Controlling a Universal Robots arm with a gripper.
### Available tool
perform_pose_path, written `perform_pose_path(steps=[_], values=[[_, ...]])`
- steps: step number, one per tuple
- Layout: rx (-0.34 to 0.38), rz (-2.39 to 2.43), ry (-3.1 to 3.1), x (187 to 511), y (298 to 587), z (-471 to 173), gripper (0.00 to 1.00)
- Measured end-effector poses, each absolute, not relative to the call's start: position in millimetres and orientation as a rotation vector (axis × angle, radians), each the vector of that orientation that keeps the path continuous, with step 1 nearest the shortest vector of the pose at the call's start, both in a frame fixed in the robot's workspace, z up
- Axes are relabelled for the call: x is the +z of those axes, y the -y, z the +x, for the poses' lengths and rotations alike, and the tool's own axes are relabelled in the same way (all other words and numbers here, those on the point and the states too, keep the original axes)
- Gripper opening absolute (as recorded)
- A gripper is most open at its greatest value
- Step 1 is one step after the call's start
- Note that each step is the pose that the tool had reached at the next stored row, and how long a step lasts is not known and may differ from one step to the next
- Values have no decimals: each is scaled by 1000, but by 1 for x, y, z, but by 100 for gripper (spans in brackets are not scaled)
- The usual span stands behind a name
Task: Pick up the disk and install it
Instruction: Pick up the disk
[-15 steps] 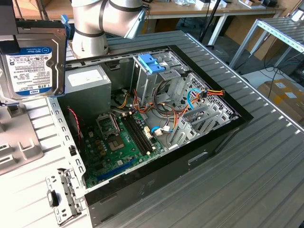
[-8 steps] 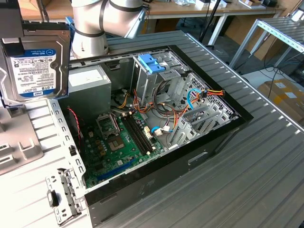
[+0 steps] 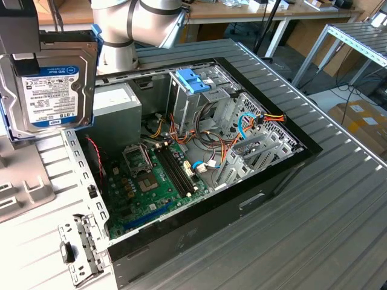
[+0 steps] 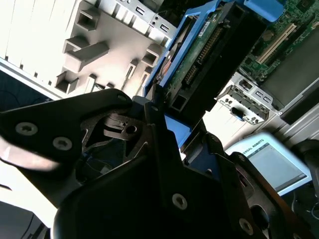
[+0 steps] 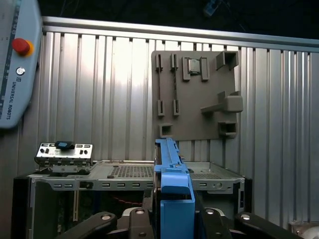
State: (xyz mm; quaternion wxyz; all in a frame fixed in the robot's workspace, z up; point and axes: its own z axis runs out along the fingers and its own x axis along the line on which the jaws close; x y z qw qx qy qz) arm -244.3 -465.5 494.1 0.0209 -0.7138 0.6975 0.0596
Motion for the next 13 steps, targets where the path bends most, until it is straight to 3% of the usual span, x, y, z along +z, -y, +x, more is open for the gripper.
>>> perform_pose_path(steps=[13], values=[[185, -2213, -2163, 494, 478, -236, 37]])
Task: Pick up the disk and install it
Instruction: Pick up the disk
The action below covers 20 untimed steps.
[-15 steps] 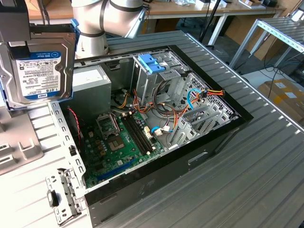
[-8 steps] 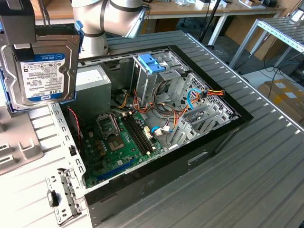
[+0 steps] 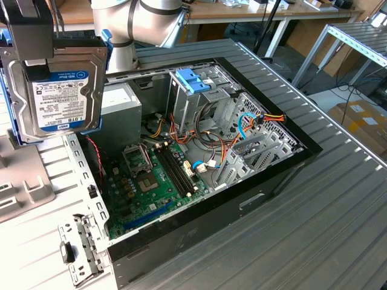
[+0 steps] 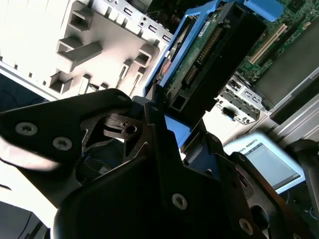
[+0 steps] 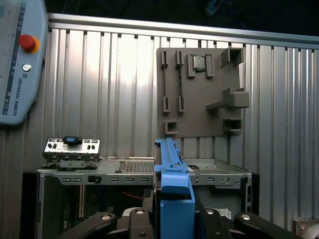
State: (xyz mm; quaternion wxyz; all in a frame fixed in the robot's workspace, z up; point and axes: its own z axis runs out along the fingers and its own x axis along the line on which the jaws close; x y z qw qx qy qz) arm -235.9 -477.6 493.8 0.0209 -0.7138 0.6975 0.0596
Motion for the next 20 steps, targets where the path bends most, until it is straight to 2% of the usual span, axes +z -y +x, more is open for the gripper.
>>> perform_pose_path(steps=[20], values=[[185, -2213, -2163, 493, 495, -224, 37]])
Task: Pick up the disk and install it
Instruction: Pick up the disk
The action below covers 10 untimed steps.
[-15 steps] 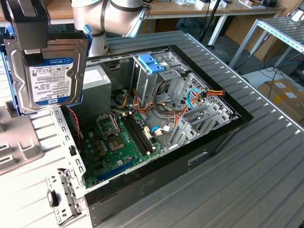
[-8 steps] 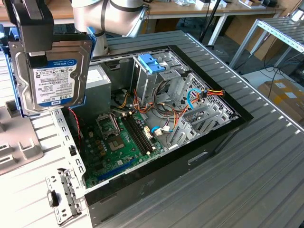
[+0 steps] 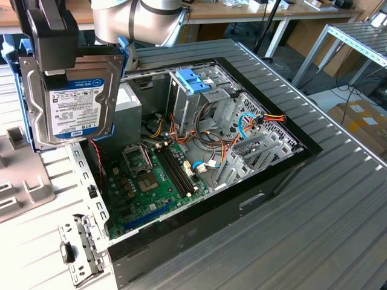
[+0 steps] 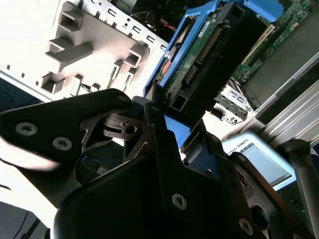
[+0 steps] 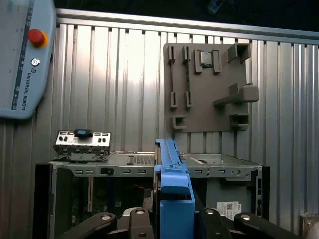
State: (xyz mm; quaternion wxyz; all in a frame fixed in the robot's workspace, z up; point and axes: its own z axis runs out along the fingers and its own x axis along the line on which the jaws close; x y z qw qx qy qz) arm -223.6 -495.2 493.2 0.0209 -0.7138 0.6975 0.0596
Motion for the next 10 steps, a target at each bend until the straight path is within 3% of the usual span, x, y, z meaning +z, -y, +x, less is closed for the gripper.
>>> perform_pose_path(steps=[10], values=[[185, -2213, -2163, 493, 504, -218, 37]])
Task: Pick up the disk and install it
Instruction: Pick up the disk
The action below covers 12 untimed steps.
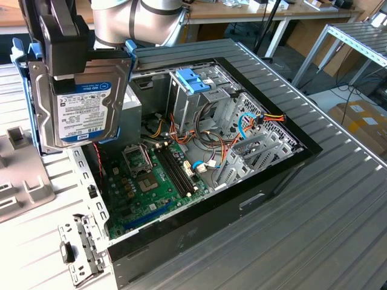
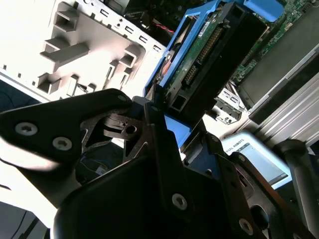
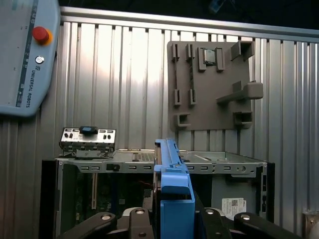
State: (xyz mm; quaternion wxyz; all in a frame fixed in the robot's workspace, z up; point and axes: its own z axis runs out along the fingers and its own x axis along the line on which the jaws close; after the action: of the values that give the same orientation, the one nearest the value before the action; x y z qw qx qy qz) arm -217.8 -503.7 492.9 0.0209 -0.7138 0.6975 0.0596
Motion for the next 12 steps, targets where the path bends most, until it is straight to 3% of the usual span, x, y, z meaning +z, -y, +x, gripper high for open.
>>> perform_pose_path(steps=[12], values=[[185, -2213, -2163, 493, 517, -209, 37]])
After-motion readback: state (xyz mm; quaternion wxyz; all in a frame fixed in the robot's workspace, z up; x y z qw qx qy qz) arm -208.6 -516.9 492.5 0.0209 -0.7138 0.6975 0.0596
